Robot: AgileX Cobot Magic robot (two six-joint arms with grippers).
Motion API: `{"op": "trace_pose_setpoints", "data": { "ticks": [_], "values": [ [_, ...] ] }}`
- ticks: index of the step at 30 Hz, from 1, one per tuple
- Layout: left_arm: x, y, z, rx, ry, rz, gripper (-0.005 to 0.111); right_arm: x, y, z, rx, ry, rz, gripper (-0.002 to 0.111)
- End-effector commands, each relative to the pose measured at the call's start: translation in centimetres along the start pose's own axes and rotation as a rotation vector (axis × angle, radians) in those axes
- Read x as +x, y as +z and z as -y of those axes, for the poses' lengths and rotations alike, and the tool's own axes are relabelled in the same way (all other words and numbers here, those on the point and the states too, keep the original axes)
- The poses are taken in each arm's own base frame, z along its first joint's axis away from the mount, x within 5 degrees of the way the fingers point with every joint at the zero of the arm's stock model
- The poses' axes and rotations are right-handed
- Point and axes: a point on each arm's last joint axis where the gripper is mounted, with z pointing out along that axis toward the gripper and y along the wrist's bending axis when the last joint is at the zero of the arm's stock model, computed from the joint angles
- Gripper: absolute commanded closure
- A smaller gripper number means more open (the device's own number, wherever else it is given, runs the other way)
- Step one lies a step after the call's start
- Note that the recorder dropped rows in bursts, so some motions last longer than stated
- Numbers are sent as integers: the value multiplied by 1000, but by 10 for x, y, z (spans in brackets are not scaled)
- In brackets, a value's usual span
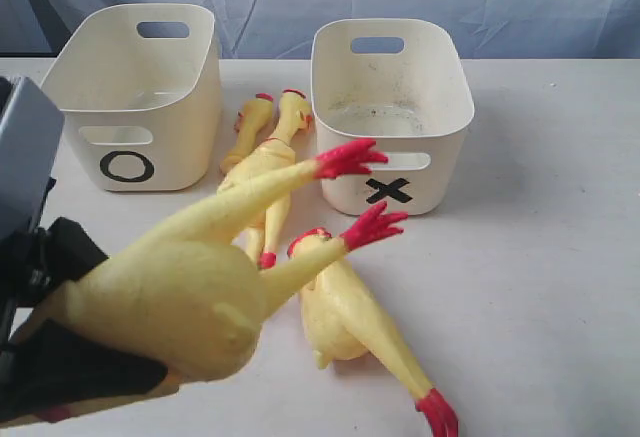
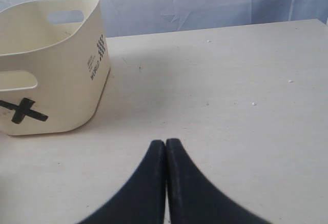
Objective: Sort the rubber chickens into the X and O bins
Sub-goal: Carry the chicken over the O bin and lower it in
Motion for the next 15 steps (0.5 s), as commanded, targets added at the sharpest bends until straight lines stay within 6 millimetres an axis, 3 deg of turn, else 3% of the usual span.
{"op": "trace_pose_setpoints", "data": {
  "ticks": [1,10,13,15],
  "values": [
    [-17,-8,-6,-86,6,120,107,0,0,0,-3,-4,10,108],
    [-50,-35,-39,-507,16,403,107,-1,0,0,-3,-4,13,108],
    [-62,-56,-67,-820,-113,644,107,-1,0,0,-3,-4,13,108],
    [-63,-65,-83,-1007,-139,714,107,-1,0,0,-3,-4,13,108]
  ]
}}
